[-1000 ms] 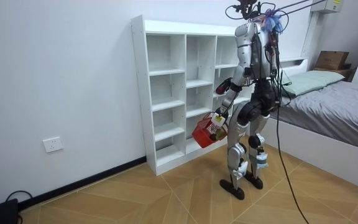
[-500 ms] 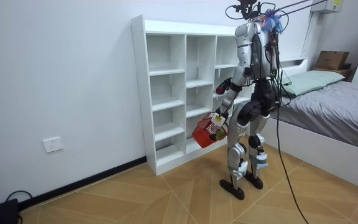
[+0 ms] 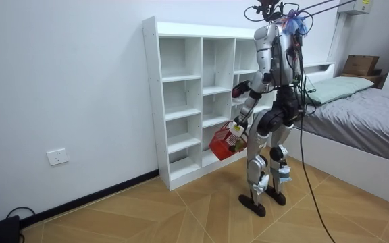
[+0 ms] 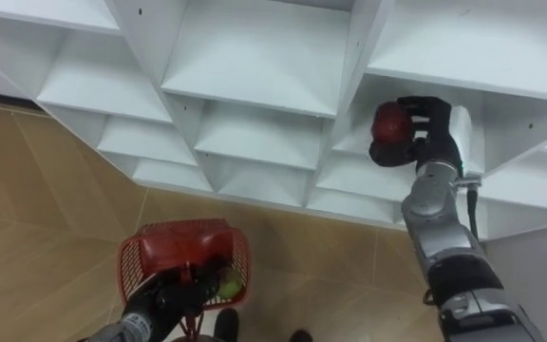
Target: Collect fruits from the closet
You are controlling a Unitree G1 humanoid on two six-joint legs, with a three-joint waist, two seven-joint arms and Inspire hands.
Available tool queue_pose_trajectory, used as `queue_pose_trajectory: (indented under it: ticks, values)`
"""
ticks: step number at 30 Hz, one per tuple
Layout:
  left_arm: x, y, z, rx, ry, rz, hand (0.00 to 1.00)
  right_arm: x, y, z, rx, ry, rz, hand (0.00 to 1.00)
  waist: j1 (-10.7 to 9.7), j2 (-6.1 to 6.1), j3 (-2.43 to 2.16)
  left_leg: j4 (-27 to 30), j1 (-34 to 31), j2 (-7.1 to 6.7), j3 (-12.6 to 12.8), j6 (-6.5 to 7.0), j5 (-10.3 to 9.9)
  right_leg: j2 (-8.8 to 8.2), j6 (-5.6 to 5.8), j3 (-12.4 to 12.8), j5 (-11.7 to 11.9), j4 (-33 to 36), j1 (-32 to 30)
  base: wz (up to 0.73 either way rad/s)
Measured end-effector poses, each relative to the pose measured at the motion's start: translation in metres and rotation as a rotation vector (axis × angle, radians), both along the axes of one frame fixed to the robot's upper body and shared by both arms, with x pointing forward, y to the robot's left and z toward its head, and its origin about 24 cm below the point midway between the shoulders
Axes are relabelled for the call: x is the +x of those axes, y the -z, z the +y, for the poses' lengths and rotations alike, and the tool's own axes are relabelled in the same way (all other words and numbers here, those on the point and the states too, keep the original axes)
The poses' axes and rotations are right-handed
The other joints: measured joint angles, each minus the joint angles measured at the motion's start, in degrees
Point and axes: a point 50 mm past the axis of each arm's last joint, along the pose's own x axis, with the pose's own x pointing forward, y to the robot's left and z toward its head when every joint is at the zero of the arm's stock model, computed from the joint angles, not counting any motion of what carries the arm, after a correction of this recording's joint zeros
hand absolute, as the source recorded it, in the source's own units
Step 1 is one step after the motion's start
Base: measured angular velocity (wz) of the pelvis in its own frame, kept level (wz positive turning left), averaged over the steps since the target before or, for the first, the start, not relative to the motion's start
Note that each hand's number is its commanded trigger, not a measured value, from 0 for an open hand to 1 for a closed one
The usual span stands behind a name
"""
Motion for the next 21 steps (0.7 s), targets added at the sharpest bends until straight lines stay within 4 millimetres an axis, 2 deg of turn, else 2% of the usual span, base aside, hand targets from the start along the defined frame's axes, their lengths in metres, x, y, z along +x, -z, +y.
queue_pose_trajectory:
  ticks: [3,7,9,11,14,21]
  values:
    - [0.0,0.0,0.0,0.004,-0.003,0.002,1.0,-0.002,-0.001,0.011,0.003,-0.058,-0.012,1.0,-0.1,0.33,-0.25,0.1,0.0,0.0,-0.3,0.0,0.0,-0.03,0.01,-0.1,0.0,0.0,0.1,0.02]
    - [-0.002,0.002,0.001,0.012,-0.008,0.011,1.0,-0.009,0.013,0.02,0.025,-0.106,0.035,1.0,-0.9,1.01,-0.72,0.3,0.4,-0.01,-0.6,0.0,0.0,-0.08,0.01,-0.9,0.0,-0.2,1.0,0.08]
    - [-0.002,0.001,0.0,0.01,-0.01,0.011,1.0,-0.016,0.018,0.021,0.007,-0.126,0.051,1.0,-1.3,1.47,-0.99,0.3,0.4,0.01,-0.7,0.0,0.0,-0.09,-0.01,-1.1,0.0,-0.1,1.0,0.0]
    - [-0.004,0.003,-0.004,-0.005,-0.022,0.019,1.0,-0.032,0.028,0.024,-0.01,-0.154,0.069,1.0,-1.5,2.26,-1.48,0.2,0.5,0.0,-0.7,0.01,0.0,-0.09,-0.03,-1.0,0.1,-0.1,1.1,0.0]
    - [-0.005,0.003,-0.007,-0.013,-0.027,0.023,1.0,-0.05,0.043,0.03,0.014,-0.202,0.124,1.0,-1.9,2.43,-1.58,-0.5,1.5,0.1,-0.2,-0.09,0.3,0.06,-0.12,-0.2,0.1,-0.1,1.5,-0.1]
    - [-0.002,0.001,-0.008,-0.02,-0.03,0.009,1.0,-0.059,0.056,0.053,0.018,-0.351,0.198,1.0,-2.8,2.41,-1.56,-0.8,1.9,0.88,1.3,-0.26,0.5,0.74,-0.59,0.6,0.7,-1.2,1.5,-0.09]
